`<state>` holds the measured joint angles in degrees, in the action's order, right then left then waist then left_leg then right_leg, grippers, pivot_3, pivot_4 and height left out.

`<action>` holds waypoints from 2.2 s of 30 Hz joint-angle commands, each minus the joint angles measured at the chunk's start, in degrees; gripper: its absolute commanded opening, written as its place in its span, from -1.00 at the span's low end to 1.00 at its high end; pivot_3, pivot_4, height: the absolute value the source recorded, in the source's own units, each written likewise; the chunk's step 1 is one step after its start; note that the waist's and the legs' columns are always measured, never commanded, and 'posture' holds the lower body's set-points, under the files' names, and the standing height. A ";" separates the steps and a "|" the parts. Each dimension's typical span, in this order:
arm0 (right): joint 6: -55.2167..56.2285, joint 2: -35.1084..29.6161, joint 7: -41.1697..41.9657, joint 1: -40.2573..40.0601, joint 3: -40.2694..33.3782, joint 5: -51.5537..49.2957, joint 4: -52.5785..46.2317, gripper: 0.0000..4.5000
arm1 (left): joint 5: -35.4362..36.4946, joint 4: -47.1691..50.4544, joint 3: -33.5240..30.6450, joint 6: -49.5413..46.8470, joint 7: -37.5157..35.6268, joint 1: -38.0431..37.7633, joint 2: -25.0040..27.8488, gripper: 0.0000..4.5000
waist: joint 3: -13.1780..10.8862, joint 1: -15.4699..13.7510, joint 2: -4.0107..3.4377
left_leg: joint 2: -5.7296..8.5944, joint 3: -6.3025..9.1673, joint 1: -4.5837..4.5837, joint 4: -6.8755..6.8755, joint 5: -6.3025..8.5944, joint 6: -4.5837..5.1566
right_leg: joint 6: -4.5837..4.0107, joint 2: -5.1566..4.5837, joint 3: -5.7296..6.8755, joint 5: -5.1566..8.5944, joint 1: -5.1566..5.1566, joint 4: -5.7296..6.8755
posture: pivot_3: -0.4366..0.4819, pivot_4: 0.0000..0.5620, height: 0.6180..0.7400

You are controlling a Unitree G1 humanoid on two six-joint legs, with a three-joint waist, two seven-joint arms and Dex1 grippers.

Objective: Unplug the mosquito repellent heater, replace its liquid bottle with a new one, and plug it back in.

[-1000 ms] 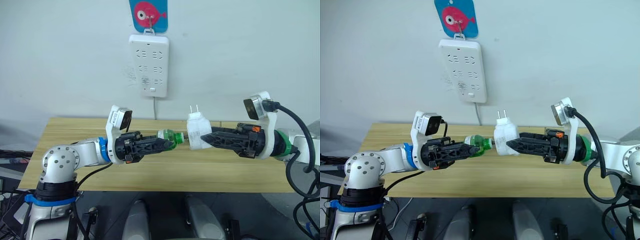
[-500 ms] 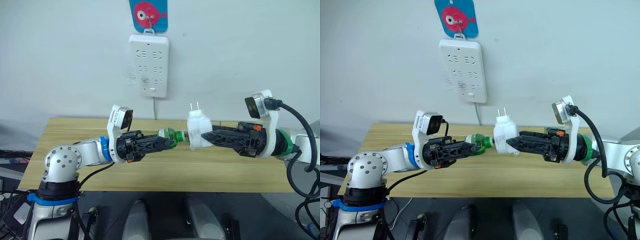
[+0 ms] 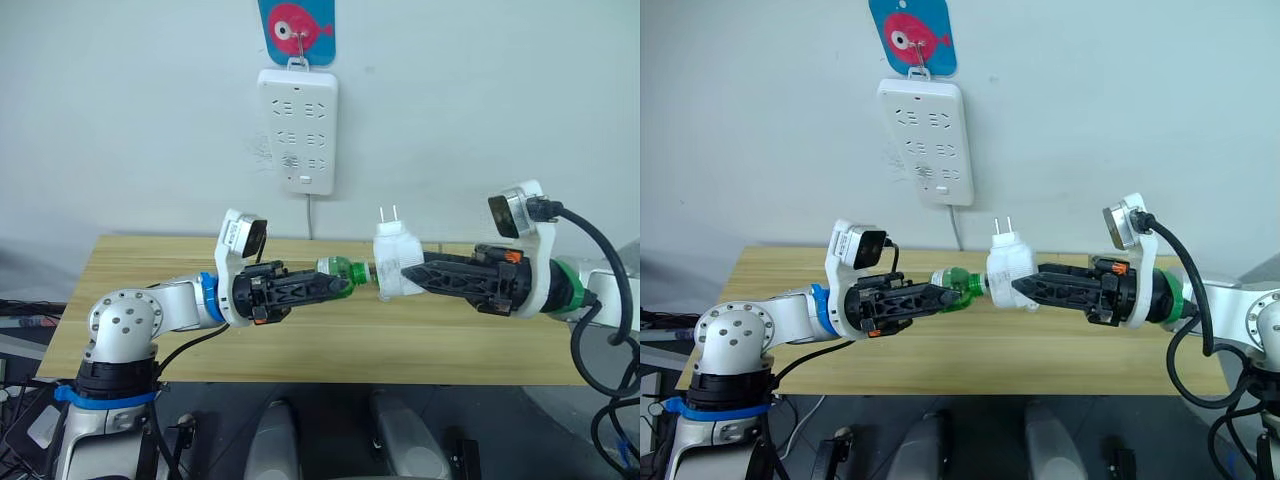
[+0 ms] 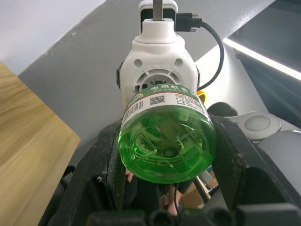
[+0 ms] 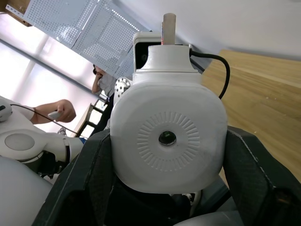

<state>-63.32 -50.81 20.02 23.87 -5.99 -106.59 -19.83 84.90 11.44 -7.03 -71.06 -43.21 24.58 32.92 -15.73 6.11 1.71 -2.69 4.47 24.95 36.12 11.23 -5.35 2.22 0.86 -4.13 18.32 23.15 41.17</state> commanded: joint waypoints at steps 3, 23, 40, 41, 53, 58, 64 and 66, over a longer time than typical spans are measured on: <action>-0.07 -1.15 0.91 -0.20 -0.51 -0.67 -0.85 0.30 | 1.91 2.25 0.13 0.29 -0.53 1.29 -0.51 0.01 | 0.00 0.00 0.00 | 0.00 0.00 0.00 0.00 0.00 0.00 | 0.00 0.00 0.00 0.00 0.00 0.00 | -0.42 -0.25 0.75; -0.55 -1.81 -2.66 1.59 4.27 -6.19 -2.95 0.46 | -4.85 3.34 3.62 3.47 -3.29 2.60 -4.16 0.01 | 0.00 0.01 0.00 | 0.01 0.00 0.00 0.02 0.00 0.00 | 0.00 0.00 0.00 0.00 -0.01 0.01 | -0.43 -0.25 0.75; 9.40 -7.62 18.30 -10.82 -0.36 33.03 -18.74 1.00 | -4.27 -2.18 0.85 4.96 1.18 5.17 -9.45 0.01 | 0.03 -0.26 -0.01 | 0.03 0.03 0.00 0.03 0.00 0.00 | 0.02 0.00 0.04 0.00 -0.02 0.00 | -0.48 -0.28 0.75; 11.65 -7.72 19.71 -12.42 -0.61 36.86 -18.64 1.00 | -3.61 -2.36 0.72 4.66 1.45 5.32 -9.56 0.01 | 0.03 -0.25 -0.01 | 0.03 0.02 0.00 0.04 -0.01 -0.01 | 0.02 0.00 0.02 0.00 -0.02 0.00 | -0.48 -0.28 0.75; 22.08 -7.52 34.98 -1.54 1.03 56.65 3.46 -0.68 | 0.30 -1.26 1.47 0.15 0.28 6.08 -7.02 0.01 | 0.04 0.43 -0.02 | 0.03 0.02 -0.08 0.54 0.00 0.02 | 0.18 0.02 -0.01 -0.10 -0.30 0.02 | -0.48 -0.28 0.75; 19.42 -1.14 36.38 4.89 5.45 55.93 1.56 -1.00 | 1.23 -1.11 1.63 -0.92 0.23 6.44 -6.16 0.01 | 0.03 0.46 -0.03 | 0.03 0.06 -0.07 0.53 0.00 0.02 | 0.16 0.02 0.00 -0.11 -0.31 0.03 | -0.46 -0.28 0.75; 11.59 1.03 35.75 5.08 4.36 47.46 -6.08 -1.00 | 0.32 -2.01 1.08 -0.17 1.11 6.18 -6.05 0.01 | 0.04 0.07 -0.03 | 0.07 0.13 -0.05 0.53 0.00 0.01 | 0.17 -0.03 0.05 -0.12 -0.33 0.04 | -0.46 -0.28 0.75; 8.27 0.59 34.81 5.00 2.82 42.52 -7.90 -1.00 | -0.75 -2.35 0.98 0.37 1.14 5.97 -5.96 0.01 | 0.04 -0.02 -0.03 | 0.08 0.14 -0.05 0.56 0.00 0.01 | 0.21 -0.04 0.05 -0.15 -0.38 0.02 | -0.46 -0.28 0.75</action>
<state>-52.87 -49.40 54.96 28.52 0.42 -58.84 -24.63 84.20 8.50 -5.03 -71.61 -41.90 30.36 26.77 -15.70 6.09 1.68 -2.60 4.62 24.89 36.70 11.23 -5.33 2.44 0.81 -4.08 18.16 22.73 41.18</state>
